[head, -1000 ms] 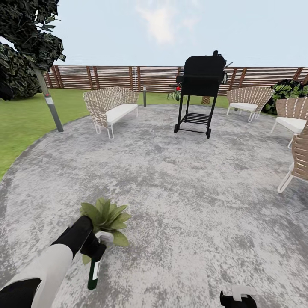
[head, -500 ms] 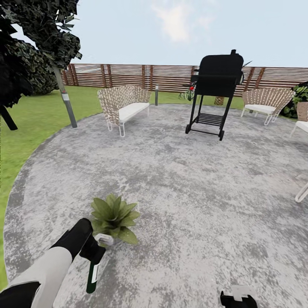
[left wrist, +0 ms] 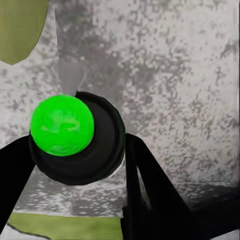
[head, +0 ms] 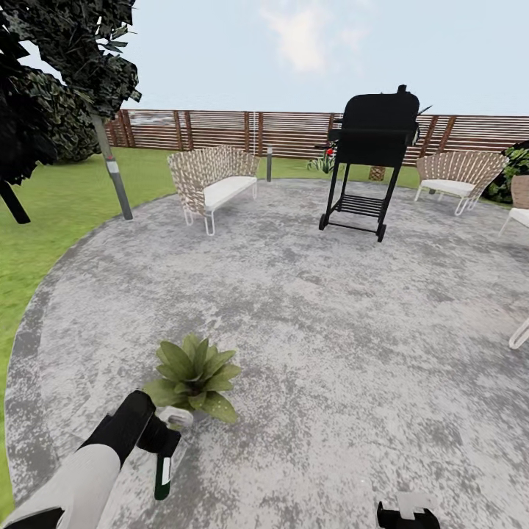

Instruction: Pick up the pesticide atomizer in the garden and spray insectifuge to fully cover both potted plants in the garden.

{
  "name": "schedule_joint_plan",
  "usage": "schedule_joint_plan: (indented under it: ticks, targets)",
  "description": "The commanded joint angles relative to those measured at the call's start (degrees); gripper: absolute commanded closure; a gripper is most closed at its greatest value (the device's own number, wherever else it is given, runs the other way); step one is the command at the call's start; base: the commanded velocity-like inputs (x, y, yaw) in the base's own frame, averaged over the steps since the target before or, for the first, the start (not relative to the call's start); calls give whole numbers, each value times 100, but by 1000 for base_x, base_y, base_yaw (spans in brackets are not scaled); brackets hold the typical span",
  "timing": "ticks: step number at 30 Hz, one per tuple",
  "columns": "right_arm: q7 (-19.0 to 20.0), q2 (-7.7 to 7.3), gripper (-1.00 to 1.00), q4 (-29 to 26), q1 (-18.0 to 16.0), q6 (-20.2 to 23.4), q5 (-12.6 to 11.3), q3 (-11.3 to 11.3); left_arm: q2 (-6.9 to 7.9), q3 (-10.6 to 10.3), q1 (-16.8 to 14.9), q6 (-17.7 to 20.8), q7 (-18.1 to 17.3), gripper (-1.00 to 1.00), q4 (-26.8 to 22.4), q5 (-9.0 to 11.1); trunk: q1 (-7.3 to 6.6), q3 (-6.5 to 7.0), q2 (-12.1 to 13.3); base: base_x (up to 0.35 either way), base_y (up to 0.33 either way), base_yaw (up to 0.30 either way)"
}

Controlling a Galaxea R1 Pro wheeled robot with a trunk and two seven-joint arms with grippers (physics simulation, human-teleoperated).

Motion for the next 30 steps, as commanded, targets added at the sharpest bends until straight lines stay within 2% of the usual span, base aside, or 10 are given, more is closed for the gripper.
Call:
schedule_joint_plan:
  ticks: [1, 3, 8, 17, 24, 30]
  targets:
    - [-10, 0, -100, 8, -3, -18, 63, -46, -11, 55, 45, -117, -34, 100, -26, -11, -1, -5, -2, 0, 0, 0]
    - [7, -11, -100, 8, 3, -18, 67, -46, -19, 85, 144, -377, 70, 100, -36, 60, -1, -5, -2, 0, 0, 0]
    - [-11, -19, -100, 8, 13, -18, 68, -46, -28, 102, 194, -468, 501, 100, -5, 103, -1, -5, -2, 0, 0, 0]
    - [-13, 13, -100, 8, 15, -21, 49, -51, 33, 91, 212, -462, 535, 100, -4, 96, -1, -5, -2, 2, 1, 0]
    - [-21, 16, -100, 8, 15, -23, 36, -55, 35, 86, 269, -463, 603, 100, -3, 70, -1, -31, -2, 190, 166, 0]
    - [-23, 16, -100, 8, 15, -24, 35, -55, 50, 95, 311, -462, 671, 100, -24, 102, -1, -57, -2, 25, 23, 0]
